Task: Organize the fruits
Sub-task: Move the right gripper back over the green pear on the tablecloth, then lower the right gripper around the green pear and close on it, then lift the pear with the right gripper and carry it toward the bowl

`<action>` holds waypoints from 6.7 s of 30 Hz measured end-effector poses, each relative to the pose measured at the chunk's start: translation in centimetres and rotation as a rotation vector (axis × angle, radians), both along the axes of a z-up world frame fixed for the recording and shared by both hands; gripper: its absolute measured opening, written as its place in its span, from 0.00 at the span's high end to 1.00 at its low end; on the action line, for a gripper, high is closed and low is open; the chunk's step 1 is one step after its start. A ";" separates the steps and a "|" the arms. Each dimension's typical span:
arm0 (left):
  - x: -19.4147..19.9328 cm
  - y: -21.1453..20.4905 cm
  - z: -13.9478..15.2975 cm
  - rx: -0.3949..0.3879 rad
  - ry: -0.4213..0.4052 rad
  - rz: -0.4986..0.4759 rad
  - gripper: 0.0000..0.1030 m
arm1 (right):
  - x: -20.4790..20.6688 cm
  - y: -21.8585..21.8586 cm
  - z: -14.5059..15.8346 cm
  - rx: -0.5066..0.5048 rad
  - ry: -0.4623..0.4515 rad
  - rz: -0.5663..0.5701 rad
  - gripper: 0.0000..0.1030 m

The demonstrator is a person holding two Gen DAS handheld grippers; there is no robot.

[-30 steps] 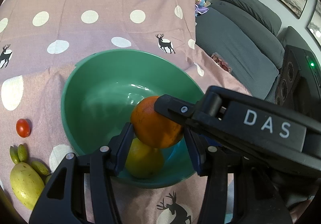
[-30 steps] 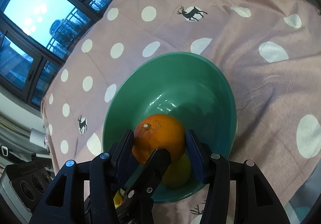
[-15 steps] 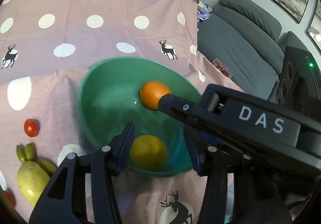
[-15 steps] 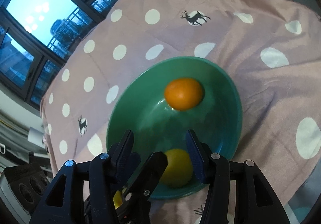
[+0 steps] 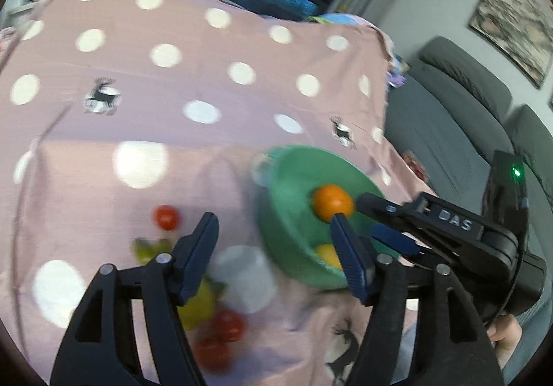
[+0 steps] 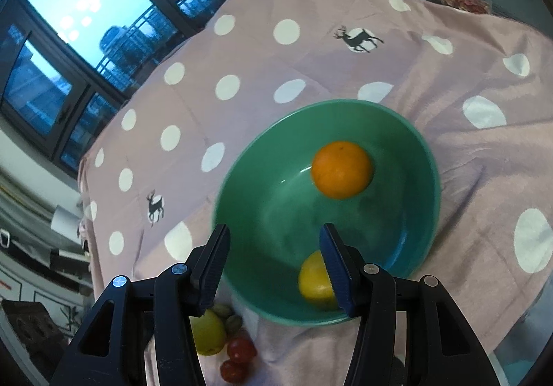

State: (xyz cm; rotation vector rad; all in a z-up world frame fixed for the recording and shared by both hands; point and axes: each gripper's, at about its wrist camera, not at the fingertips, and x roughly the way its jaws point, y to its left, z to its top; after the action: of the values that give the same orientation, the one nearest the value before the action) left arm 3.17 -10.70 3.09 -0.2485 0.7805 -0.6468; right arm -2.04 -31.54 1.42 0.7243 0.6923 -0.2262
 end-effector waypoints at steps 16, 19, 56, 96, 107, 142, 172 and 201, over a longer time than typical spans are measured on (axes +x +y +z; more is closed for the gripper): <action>1.4 6.5 -1.2 0.076 0.092 0.190 0.24 | 2.0 5.5 0.9 -0.055 0.001 0.172 0.44; 1.8 7.5 -1.6 0.088 0.125 0.216 0.24 | 2.4 6.4 0.8 -0.064 0.016 0.197 0.43; 2.8 13.5 -3.9 0.124 0.292 0.379 0.22 | 5.7 14.5 -4.7 -0.167 0.255 0.497 0.32; 2.9 12.2 -4.2 0.163 0.295 0.366 0.22 | 7.0 16.0 -5.9 -0.250 0.257 0.469 0.45; 2.8 12.5 -4.2 0.167 0.295 0.366 0.22 | 7.1 15.2 -6.2 -0.146 0.232 0.443 0.45; 2.6 12.8 -4.3 0.188 0.292 0.360 0.22 | 6.0 13.6 -4.5 -0.026 0.157 0.416 0.45; 6.6 10.8 -5.7 -0.018 0.266 0.340 0.30 | 12.6 14.1 -4.3 0.183 0.043 0.462 0.45; 10.1 10.4 -8.7 0.016 0.302 0.330 0.53 | 18.7 15.5 -8.0 0.177 0.127 0.519 0.35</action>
State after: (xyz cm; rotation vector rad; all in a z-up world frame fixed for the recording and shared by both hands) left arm 13.23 -0.29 -5.59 -0.4562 1.0066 -0.2931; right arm 16.68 -16.01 -6.57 0.6776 1.0048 0.2697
